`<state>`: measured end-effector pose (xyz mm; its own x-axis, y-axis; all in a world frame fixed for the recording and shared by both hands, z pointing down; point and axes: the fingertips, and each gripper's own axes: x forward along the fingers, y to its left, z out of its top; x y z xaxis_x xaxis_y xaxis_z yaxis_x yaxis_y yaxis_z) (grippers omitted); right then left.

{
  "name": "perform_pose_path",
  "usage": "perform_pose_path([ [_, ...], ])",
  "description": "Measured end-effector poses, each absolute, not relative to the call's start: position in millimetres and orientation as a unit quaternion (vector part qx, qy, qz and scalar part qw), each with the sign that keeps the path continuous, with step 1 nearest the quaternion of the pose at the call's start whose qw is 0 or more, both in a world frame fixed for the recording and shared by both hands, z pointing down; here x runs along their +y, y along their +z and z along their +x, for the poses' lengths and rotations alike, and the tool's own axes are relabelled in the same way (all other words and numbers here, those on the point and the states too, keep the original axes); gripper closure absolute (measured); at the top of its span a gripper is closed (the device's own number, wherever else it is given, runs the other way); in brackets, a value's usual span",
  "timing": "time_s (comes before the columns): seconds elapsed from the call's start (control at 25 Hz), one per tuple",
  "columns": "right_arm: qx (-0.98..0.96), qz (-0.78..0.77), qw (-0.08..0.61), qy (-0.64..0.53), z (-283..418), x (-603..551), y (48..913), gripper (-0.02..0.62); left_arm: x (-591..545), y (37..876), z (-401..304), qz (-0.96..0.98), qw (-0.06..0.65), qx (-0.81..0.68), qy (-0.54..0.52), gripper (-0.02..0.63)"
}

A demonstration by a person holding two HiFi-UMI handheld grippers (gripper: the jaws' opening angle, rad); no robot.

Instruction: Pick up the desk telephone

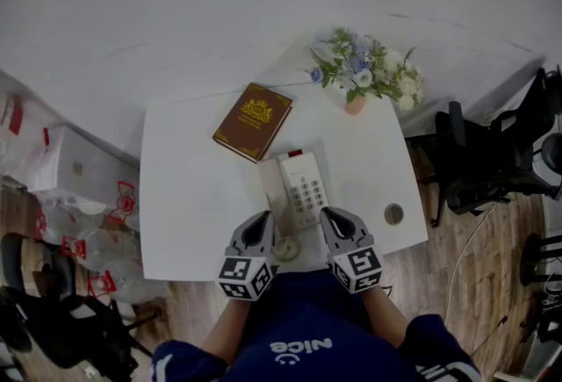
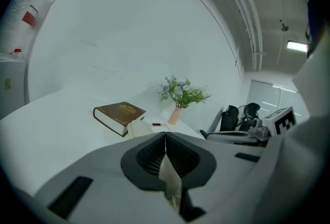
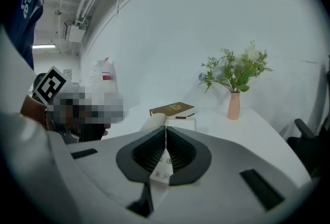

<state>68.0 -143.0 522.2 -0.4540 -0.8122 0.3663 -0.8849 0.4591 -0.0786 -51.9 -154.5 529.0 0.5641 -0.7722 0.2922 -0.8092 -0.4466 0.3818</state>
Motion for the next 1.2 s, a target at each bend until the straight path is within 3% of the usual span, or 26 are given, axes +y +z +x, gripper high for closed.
perform_pose_path([
  [0.28,-0.858,0.475,0.092,0.175,70.8,-160.9,519.2,0.571,-163.1,538.5,-54.2,0.838,0.28,-0.467,0.042,0.589],
  [0.48,-0.853,0.473,0.117,0.185,79.0,-171.7,530.2,0.546,-166.8,547.5,-56.9,0.827,0.313,-0.465,0.045,0.584],
  [0.56,-0.853,0.465,0.123,0.203,80.1,-174.7,536.8,0.449,-168.2,552.9,-56.1,0.823,0.335,-0.456,0.043,0.493],
  [0.64,-0.852,0.458,0.131,0.215,81.7,-177.7,541.8,0.423,-168.9,559.6,-54.5,0.818,0.363,-0.444,0.041,0.418],
  [0.8,-0.849,0.44,0.15,0.25,86.3,-184.7,557.2,0.365,-171.6,571.7,-52.6,0.808,0.4,-0.429,0.047,0.372],
  [1.0,-0.836,0.404,0.156,0.338,91.2,-194.4,587.1,0.337,-181.2,587.7,-51.6,0.789,0.458,-0.408,0.044,0.307],
  [1.2,-0.832,0.374,0.187,0.364,91.9,-208.9,603.4,0.325,-193.9,597.8,-49.0,0.775,0.499,-0.385,0.04,0.282],
])
